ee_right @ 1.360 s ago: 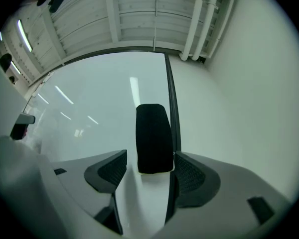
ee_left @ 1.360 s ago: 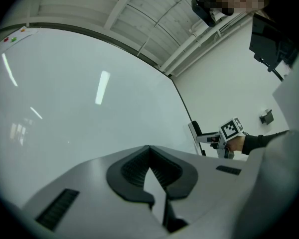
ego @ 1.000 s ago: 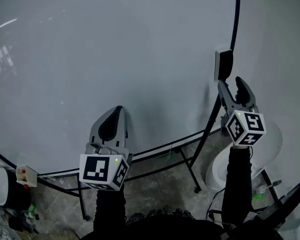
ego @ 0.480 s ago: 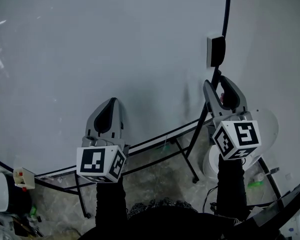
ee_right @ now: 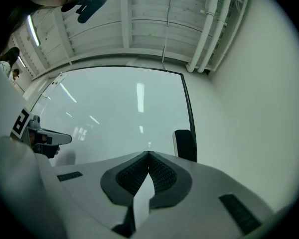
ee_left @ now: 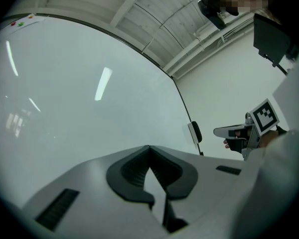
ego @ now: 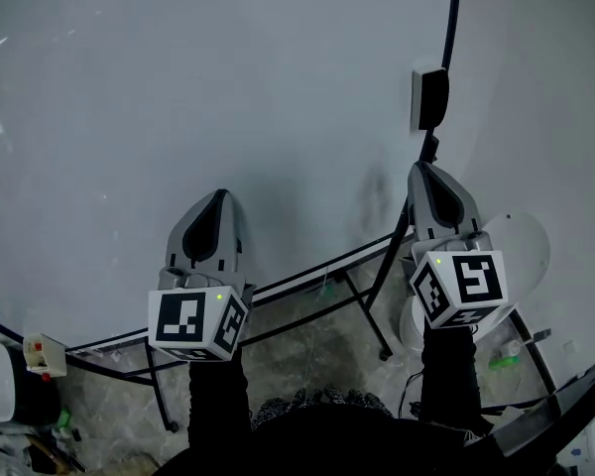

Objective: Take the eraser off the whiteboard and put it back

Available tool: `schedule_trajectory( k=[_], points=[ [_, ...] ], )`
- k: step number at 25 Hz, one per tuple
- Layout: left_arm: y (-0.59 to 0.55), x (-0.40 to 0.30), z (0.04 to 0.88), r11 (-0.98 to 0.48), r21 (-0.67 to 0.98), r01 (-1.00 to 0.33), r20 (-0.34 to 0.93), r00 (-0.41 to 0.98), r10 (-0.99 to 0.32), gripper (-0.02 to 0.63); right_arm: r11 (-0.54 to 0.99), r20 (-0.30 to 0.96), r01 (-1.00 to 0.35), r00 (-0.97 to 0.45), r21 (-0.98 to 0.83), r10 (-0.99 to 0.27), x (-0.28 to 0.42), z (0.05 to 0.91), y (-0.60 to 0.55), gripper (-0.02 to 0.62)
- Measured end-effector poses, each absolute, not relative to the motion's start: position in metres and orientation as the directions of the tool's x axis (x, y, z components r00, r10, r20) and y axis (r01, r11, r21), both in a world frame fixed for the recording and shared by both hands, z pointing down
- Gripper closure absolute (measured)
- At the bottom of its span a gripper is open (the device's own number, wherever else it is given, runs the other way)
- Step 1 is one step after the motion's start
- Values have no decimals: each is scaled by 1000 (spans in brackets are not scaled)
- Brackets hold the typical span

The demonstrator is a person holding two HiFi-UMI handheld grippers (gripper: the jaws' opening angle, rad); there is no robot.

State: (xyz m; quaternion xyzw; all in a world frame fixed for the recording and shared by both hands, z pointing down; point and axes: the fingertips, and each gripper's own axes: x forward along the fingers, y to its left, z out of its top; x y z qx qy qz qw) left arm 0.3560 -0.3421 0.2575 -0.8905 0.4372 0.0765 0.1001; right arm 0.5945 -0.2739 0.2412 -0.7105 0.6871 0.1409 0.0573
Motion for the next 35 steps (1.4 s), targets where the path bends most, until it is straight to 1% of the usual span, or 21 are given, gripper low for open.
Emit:
schedule_trajectory(
  k=[7, 14, 35],
  points=[
    [-341, 354, 256, -596, -113, -795, -225, 605, -764, 600, -44, -258, -986, 1, 161, -966, 583, 243, -272, 586],
    [-333, 350, 252, -594, -125, -795, -226, 606, -763, 600, -30, -276, -992, -5, 121, -961, 576, 237, -259, 587],
    [-321, 364, 256, -620, -127, -775, -216, 631, -745, 600, -63, -252, -995, 42, 76, -967, 585, 245, -251, 588]
  ],
)
